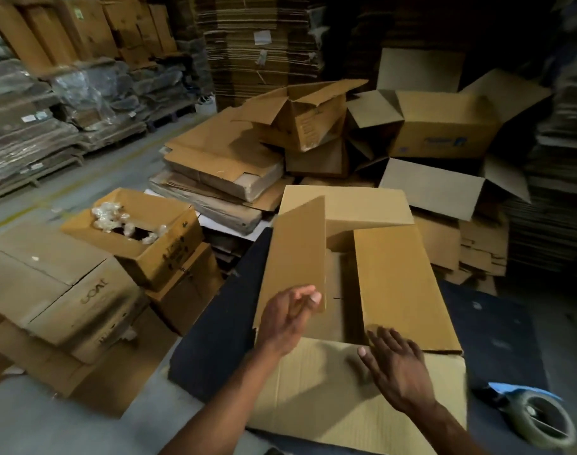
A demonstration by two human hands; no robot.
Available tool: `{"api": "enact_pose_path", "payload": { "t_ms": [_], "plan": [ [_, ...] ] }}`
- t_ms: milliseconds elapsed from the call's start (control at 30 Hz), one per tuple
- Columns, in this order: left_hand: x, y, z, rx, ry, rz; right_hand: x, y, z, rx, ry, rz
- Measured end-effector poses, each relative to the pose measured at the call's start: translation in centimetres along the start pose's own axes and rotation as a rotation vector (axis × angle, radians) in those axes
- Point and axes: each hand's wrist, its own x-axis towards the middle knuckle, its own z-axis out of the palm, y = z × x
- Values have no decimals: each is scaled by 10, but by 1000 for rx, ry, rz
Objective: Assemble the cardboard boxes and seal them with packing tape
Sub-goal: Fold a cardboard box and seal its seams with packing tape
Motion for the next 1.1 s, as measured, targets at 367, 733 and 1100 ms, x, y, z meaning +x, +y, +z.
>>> {"api": "enact_pose_path", "payload": {
  "t_ms": [367,733,1100],
  "plan": [
    [52,10,129,804,-318,-385,-21,-12,-25,742,342,119],
    [86,-9,171,881,-391,-429,196,176,-144,1715,331,662],
    [92,-17,173,876,-430,-453,240,152,-147,2046,349,746]
  ]
}}
